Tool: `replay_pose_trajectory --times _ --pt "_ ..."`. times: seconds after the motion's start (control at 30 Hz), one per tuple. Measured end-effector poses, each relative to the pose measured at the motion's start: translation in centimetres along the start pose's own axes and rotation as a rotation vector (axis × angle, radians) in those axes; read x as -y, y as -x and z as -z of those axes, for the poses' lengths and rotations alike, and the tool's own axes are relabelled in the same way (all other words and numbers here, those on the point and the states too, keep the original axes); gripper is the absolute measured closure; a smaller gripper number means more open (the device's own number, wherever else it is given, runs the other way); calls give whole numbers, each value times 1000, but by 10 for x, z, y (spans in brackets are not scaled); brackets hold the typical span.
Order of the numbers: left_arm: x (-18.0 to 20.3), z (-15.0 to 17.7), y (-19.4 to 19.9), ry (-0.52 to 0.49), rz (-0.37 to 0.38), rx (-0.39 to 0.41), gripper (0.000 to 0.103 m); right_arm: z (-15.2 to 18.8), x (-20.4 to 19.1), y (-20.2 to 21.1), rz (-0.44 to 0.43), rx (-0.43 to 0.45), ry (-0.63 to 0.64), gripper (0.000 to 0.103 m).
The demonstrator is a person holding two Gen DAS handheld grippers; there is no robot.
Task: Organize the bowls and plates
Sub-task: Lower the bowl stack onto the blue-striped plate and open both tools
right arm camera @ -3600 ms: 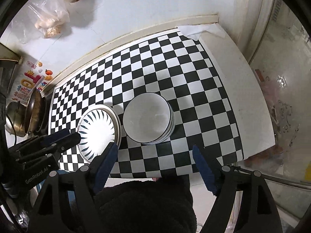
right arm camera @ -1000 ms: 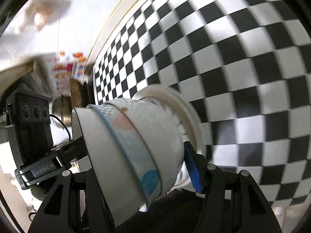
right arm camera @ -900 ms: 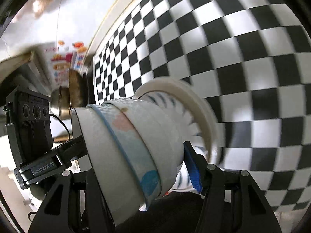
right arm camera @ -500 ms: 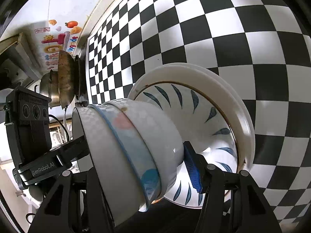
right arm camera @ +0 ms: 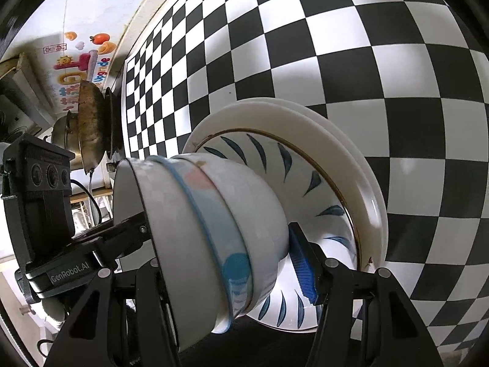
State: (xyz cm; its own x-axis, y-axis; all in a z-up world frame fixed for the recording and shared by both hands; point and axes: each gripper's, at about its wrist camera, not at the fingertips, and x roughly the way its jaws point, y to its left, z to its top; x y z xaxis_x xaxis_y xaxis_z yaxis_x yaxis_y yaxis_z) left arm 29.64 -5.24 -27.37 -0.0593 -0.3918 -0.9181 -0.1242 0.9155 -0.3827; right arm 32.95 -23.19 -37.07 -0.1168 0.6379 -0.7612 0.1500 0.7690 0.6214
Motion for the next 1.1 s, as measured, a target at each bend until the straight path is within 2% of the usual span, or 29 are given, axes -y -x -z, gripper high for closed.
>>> replay_pose_trajectory --times 0.5,0.7,0.87,0.9,0.93,1.0,1.07,1.1 --pt "4 3 5 -21 -30 14 65 3 3 3 -6 5 -7 44" --pt "8 16 32 -39 -124 115 63 9 -3 13 39 36 31 44" --pt "9 34 59 -56 -183 207 62 23 -23 44 97 117 100 44" --pt "9 39 65 -62 -177 227 58 27 -29 52 123 139 121 44" --pt "10 43 71 -66 -174 247 48 35 -39 63 150 166 151 43" --pt "12 52 86 -75 -184 311 37 48 -54 77 196 208 195 37" --pt "18 60 101 -95 -226 386 27 61 -67 89 231 247 223 24" --pt "21 65 110 -109 -252 429 22 70 -74 97 257 275 237 22"
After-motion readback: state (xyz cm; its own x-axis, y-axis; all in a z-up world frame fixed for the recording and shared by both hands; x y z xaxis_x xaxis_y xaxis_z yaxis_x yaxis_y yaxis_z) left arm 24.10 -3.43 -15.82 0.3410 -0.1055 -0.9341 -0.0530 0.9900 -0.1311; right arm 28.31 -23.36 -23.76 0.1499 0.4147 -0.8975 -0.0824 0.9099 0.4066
